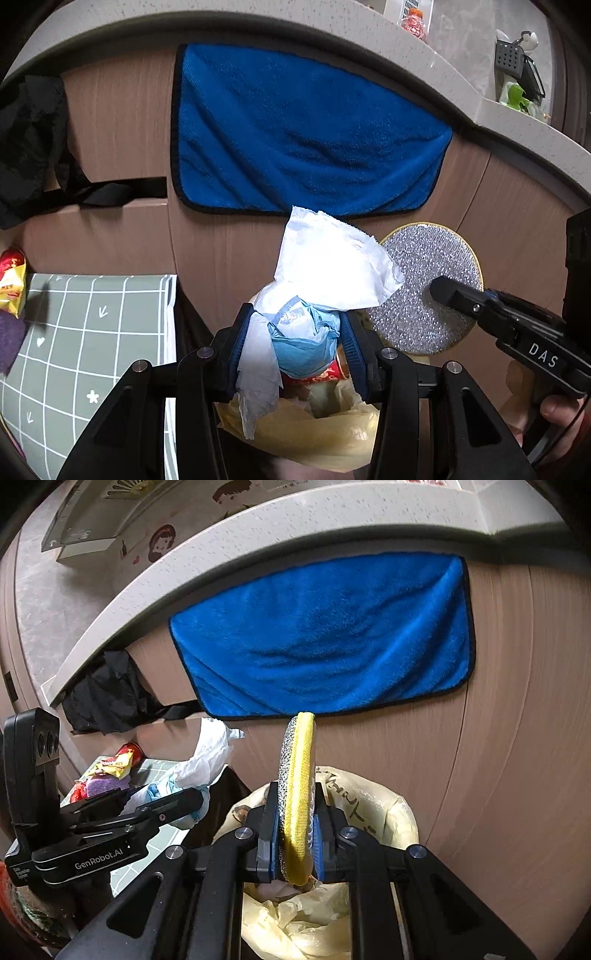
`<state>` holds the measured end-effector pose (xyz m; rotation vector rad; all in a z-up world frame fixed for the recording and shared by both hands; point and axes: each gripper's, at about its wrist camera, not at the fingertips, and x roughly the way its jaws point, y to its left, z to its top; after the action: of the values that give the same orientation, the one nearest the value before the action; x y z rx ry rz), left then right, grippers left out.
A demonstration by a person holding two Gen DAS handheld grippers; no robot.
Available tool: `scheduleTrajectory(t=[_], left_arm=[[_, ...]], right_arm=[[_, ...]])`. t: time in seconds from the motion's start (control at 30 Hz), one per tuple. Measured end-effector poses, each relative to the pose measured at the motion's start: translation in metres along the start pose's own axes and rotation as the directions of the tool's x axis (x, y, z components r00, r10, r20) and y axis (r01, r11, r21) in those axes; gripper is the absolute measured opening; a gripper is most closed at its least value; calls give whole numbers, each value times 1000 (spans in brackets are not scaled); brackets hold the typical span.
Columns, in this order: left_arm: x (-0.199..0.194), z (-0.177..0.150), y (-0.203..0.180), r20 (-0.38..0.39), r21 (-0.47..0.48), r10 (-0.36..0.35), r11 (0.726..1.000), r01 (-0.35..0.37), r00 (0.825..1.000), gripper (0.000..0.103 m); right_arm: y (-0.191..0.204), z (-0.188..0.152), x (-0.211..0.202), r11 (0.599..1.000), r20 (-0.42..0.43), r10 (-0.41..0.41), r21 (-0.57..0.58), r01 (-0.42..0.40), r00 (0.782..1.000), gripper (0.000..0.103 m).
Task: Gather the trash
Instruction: 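Carry the tissue and silver pad over the trash bin with both tools, then open both tools to drop the tissue and pad into the bin, then move both tools back over the remaining trash on the table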
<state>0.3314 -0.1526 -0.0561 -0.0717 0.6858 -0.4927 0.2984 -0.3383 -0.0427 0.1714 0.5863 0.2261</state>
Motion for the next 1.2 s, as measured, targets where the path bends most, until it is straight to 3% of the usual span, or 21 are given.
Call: scheduleTrajectory(t=[0.1,0.2,0.23,0.27,0.33,0.5,0.57,0.67,0.8,0.9,1.0,1.2], left_arm=[[6,1,3,-8,-16,-19,1000,19,1000,47],[19,3,10,-42,-59,-107,993,104,993,50],[24,3,13,-57,-78,-126,990,122,990,55],[27,3,16,-69,-98,-140,986,133,988,58],[35,4,24,-96,-146,-167,978,152,981,64],[35,8,43,-126,-229,-212,957,179,969,68],[22,10,51,-102,-245,-202,954,172,974,68],[-10,16,61,-51,-202,-119,974,107,992,68],[-63,17,79,18,-105,7,994,-5,1000,68],[-108,8,104,71,-72,97,993,-92,993,68],[-153,-5,138,109,-76,195,979,-187,975,68],[-214,-34,223,110,-222,309,934,-279,945,68]], right_arm=[[-4,-3,7,1000,-15,4,17,-4,1000,14],[-8,-5,13,999,-23,7,35,-6,1000,16],[-11,-6,16,999,-30,6,42,-5,1000,20],[-13,-7,20,999,-43,1,50,1,999,35],[-20,-10,25,996,-54,-3,84,7,999,47],[-25,-18,25,993,-62,-10,115,17,998,47],[-23,-19,23,992,-59,-11,121,18,998,47],[-15,-18,16,993,-45,-7,114,12,999,47],[8,-14,2,996,-14,19,87,-18,1000,47],[33,-9,-8,998,17,43,48,-43,999,47],[64,-3,-13,997,44,76,4,-76,996,47],[141,3,-4,984,32,152,-98,-148,988,47]])
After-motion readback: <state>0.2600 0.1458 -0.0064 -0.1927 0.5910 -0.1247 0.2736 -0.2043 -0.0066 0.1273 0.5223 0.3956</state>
